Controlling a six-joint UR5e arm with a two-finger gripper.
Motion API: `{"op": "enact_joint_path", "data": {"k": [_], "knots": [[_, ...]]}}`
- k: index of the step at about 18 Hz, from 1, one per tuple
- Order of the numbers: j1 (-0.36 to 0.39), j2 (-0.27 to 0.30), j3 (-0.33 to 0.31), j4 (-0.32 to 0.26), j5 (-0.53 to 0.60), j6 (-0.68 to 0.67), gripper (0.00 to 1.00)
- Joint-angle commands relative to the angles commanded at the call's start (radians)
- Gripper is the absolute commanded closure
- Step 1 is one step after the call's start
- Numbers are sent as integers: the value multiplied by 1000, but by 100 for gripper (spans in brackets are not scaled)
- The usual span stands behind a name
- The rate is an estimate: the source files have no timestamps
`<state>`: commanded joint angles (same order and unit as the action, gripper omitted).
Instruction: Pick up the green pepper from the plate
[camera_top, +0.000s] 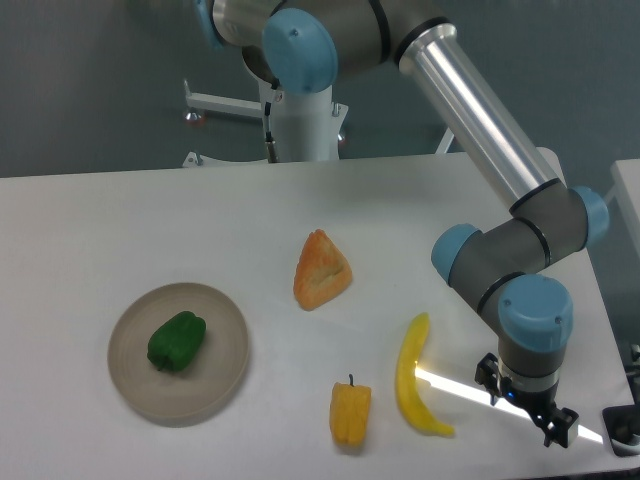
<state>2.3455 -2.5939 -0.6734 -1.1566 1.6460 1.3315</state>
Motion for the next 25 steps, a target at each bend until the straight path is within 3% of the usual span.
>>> {"op": "enact_joint_path", "data": {"k": [5,9,14,18,22,25], "knots": [[-11,12,-5,-2,-3,-3,0],[-38,35,-24,-5,0,-84,0],[-57,138,-141,-18,-6,-118,0],[-115,211,-207,-34,-20,-322,0],[-182,313,-328,-35,-70,-498,0],[-218,385,-417,-34,-170,-638,0]]}}
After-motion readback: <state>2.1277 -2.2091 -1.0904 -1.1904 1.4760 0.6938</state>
